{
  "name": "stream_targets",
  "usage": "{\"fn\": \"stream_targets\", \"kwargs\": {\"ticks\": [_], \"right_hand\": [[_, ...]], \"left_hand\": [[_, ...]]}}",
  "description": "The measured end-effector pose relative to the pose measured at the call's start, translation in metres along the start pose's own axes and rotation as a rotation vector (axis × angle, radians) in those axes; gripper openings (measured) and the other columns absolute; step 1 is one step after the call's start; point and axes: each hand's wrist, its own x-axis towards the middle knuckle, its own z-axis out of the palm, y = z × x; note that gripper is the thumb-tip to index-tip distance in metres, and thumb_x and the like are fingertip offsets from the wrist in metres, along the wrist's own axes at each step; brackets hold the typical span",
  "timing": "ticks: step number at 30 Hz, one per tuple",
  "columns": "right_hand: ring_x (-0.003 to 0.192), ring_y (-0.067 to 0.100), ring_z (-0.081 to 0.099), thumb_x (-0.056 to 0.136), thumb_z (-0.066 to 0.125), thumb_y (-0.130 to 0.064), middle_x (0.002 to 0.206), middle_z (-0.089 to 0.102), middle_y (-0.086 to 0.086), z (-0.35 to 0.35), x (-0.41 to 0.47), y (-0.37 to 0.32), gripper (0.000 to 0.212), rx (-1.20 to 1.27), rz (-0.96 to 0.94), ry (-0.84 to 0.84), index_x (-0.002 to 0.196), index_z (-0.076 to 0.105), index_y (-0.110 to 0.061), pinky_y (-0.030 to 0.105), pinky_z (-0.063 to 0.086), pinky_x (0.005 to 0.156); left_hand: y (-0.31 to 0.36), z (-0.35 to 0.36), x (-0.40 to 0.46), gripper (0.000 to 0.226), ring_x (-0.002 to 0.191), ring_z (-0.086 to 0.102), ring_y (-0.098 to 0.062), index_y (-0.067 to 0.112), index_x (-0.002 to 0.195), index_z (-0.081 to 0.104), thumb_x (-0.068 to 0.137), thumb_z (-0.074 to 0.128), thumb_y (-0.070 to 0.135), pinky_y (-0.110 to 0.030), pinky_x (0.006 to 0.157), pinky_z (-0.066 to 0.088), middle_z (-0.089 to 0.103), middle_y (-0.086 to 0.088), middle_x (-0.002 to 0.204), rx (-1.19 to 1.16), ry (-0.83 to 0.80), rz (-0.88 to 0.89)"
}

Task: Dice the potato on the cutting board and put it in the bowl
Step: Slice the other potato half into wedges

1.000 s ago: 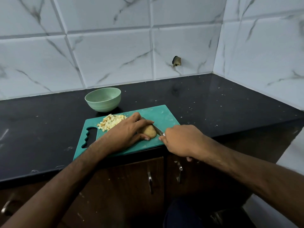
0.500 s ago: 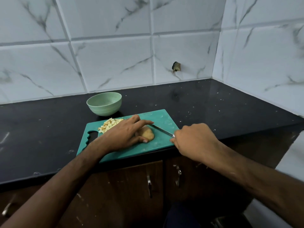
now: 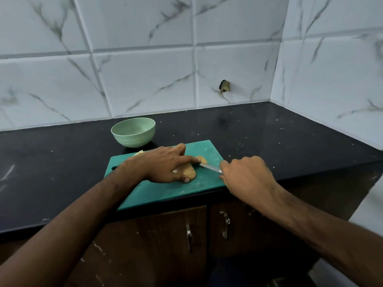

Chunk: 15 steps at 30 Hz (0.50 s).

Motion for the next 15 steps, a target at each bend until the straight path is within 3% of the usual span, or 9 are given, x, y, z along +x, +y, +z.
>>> {"fn": "stream_targets", "kwargs": {"ticks": [3,5,8,11,15], "right_hand": [[0.072,0.022,0.055,0.108,0.038,-0.041,0.089,0.058,-0.001,-0.001,-0.009,0.001,0.025,0.061,-0.022,-0.011,0.112,0.054,-0.021,0.033,0.039,0.063],[0.078,0.021,0.06,0.108,0.033,-0.049,0.094,0.062,0.0,-0.002,-0.011,0.004,0.037,0.173,0.0,-0.088,0.108,0.057,-0.021,0.033,0.04,0.065],[0.063,0.014,0.062,0.106,0.031,-0.055,0.078,0.06,-0.003,-0.002,-0.006,0.009,0.044,0.404,0.068,-0.246,0.094,0.057,-0.022,0.029,0.041,0.056],[0.046,0.013,0.063,0.107,0.031,-0.053,0.063,0.061,-0.002,-0.003,0.002,0.011,0.043,0.453,0.097,-0.27,0.091,0.056,-0.022,0.027,0.044,0.052],[0.043,0.012,0.06,0.107,0.031,-0.053,0.065,0.062,-0.002,-0.007,0.01,0.01,0.042,0.46,0.121,-0.252,0.091,0.055,-0.023,0.029,0.046,0.054]], "left_hand": [[0.001,-0.004,0.004,0.071,0.089,0.041,-0.014,0.039,0.156,0.026,0.095,0.052,0.062,-0.029,0.081,0.03,0.029,0.007,0.109,-0.04,-0.021,-0.008],[0.0,0.001,0.0,0.074,0.096,0.048,-0.014,0.032,0.154,0.029,0.092,0.059,0.06,-0.029,0.085,0.035,0.037,0.007,0.115,-0.153,0.037,-0.02],[-0.002,0.014,-0.011,0.065,0.109,0.053,-0.012,0.027,0.141,0.042,0.09,0.062,0.061,-0.03,0.095,0.042,0.046,0.008,0.123,-0.283,0.184,0.001],[0.0,0.027,-0.021,0.058,0.106,0.051,-0.007,0.027,0.128,0.049,0.088,0.056,0.069,-0.033,0.094,0.046,0.047,0.012,0.119,-0.361,0.286,-0.016],[0.006,0.04,-0.026,0.058,0.108,0.05,-0.005,0.028,0.128,0.051,0.089,0.049,0.071,-0.032,0.095,0.048,0.046,0.014,0.121,-0.391,0.387,-0.045]]}}
